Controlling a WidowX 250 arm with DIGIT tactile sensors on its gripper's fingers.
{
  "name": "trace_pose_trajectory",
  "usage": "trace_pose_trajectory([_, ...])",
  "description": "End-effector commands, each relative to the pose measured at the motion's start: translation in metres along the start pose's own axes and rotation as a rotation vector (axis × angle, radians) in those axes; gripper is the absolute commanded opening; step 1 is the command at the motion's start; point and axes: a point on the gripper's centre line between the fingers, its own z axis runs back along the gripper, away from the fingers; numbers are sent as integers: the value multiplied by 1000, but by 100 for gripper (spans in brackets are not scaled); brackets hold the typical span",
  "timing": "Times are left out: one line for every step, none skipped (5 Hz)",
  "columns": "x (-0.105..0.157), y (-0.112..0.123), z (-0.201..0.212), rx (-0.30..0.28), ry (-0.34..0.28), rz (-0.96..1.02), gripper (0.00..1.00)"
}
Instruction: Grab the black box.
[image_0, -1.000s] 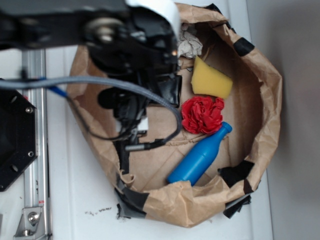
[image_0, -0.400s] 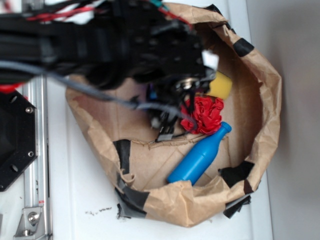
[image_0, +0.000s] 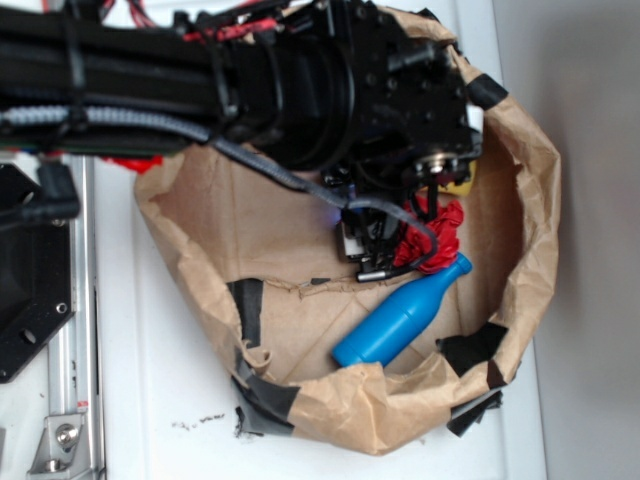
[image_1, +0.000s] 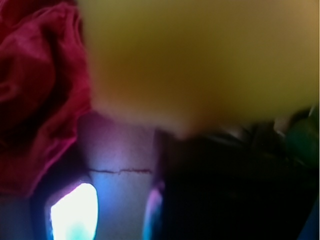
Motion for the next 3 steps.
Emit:
trace_pose_trajectory([-12, 9, 24, -28, -22, -19, 0])
trace_pose_trajectory([-20, 12, 73, -29, -85, -22, 0])
trace_pose_trajectory([-44, 10, 120, -62, -143, -45, 0])
